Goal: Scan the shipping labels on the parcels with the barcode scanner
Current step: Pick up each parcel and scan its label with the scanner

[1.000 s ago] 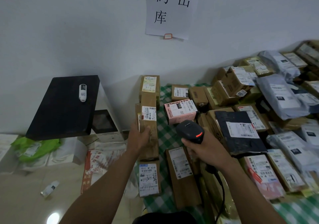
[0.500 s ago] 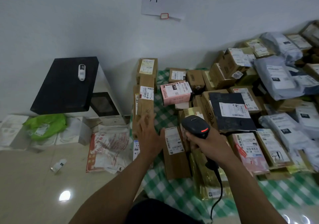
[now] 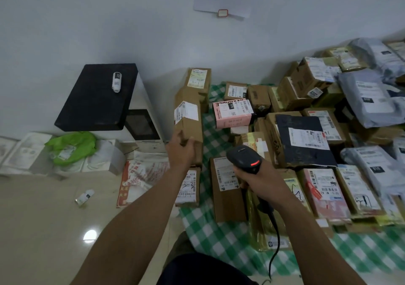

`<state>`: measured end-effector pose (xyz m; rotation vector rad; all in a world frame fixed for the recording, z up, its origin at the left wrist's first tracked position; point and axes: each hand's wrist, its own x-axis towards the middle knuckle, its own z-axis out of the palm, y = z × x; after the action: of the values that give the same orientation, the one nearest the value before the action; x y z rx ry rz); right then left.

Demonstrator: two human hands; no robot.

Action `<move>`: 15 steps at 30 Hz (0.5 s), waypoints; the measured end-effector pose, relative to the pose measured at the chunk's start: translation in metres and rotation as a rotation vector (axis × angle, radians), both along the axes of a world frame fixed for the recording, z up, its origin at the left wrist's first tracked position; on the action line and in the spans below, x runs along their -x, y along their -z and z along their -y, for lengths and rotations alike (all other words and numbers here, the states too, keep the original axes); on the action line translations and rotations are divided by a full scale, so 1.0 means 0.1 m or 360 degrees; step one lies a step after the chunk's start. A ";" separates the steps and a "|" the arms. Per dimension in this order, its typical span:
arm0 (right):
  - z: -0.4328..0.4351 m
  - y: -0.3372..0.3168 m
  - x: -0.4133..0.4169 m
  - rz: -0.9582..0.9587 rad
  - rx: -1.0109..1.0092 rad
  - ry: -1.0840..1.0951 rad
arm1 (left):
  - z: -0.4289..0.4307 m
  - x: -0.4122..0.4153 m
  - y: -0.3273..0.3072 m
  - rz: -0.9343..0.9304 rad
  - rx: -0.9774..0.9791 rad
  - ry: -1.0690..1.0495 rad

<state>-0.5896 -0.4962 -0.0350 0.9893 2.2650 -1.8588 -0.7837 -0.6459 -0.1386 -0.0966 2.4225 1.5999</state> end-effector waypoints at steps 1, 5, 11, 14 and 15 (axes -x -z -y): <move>0.01 -0.01 0.02 -0.0006 0.0022 0.0003 | -0.01 -0.03 -0.02 0.0109 -0.0141 -0.0050; 0.04 -0.02 0.08 -0.0010 0.0036 -0.0016 | 0.00 -0.07 -0.02 0.0336 -0.0292 -0.0115; 0.00 -0.02 0.14 0.0060 -0.0033 -0.0019 | 0.04 0.14 -0.05 0.0220 -0.0053 0.0044; -0.01 -0.02 0.12 0.0056 -0.0019 -0.0029 | 0.04 0.18 -0.03 0.0208 -0.0042 0.0118; -0.01 -0.02 0.10 0.0047 -0.0005 -0.0023 | 0.04 0.19 -0.03 0.0214 -0.0046 0.0130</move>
<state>-0.6001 -0.4949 -0.0332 0.9914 2.2529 -1.8233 -0.8024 -0.6501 -0.1355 -0.0957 2.2717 1.5412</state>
